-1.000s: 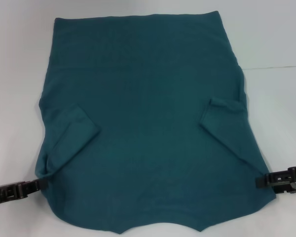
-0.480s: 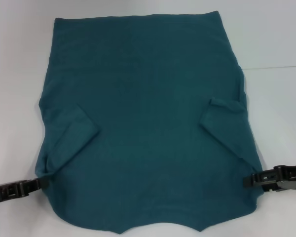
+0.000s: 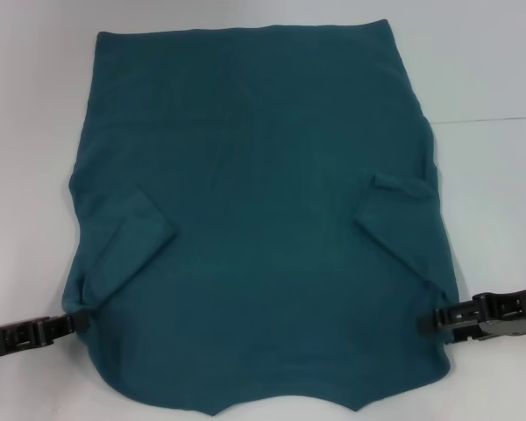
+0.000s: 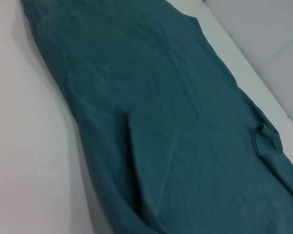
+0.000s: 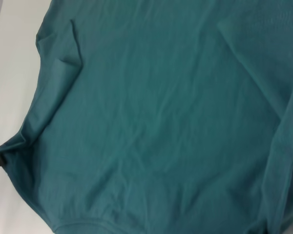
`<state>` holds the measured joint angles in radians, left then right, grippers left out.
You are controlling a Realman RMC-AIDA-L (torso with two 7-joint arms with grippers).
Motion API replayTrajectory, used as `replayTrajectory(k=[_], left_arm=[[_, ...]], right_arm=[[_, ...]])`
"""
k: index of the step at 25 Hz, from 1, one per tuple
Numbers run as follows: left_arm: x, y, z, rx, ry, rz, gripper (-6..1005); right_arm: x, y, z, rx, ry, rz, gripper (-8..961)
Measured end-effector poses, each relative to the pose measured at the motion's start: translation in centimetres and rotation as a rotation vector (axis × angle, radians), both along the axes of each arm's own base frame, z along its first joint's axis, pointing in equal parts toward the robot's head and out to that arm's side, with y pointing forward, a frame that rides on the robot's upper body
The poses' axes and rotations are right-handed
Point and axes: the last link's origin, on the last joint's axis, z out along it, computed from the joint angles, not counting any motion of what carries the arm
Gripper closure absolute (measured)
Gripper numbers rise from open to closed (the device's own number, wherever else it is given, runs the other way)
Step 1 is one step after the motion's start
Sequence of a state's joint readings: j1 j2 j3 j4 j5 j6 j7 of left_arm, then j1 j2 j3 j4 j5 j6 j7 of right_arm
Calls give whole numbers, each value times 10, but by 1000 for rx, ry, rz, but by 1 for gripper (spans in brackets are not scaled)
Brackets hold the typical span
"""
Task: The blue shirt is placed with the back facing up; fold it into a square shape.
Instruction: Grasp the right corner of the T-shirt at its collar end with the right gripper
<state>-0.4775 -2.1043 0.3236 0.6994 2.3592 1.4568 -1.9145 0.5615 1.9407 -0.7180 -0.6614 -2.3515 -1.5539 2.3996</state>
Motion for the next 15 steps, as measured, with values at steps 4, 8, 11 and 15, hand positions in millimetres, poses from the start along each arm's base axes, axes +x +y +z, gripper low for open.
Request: replayTrajectory(k=[4,8,11,15], left_arm=[[0,1,1,1,1,-2,950],[1,2,1,1,2,-4,950],[1,2,1,1,2,-3,950],[1,2,1,1,2,-4,950]], right_arm=[[-2,0,-3,-16,-4,-4,131],[-3,0,-5,-29,-8,-8,133],[-3,0,-5,-33,-12,-16,133],[-1,-1,-5,-41,-24,-24,134]])
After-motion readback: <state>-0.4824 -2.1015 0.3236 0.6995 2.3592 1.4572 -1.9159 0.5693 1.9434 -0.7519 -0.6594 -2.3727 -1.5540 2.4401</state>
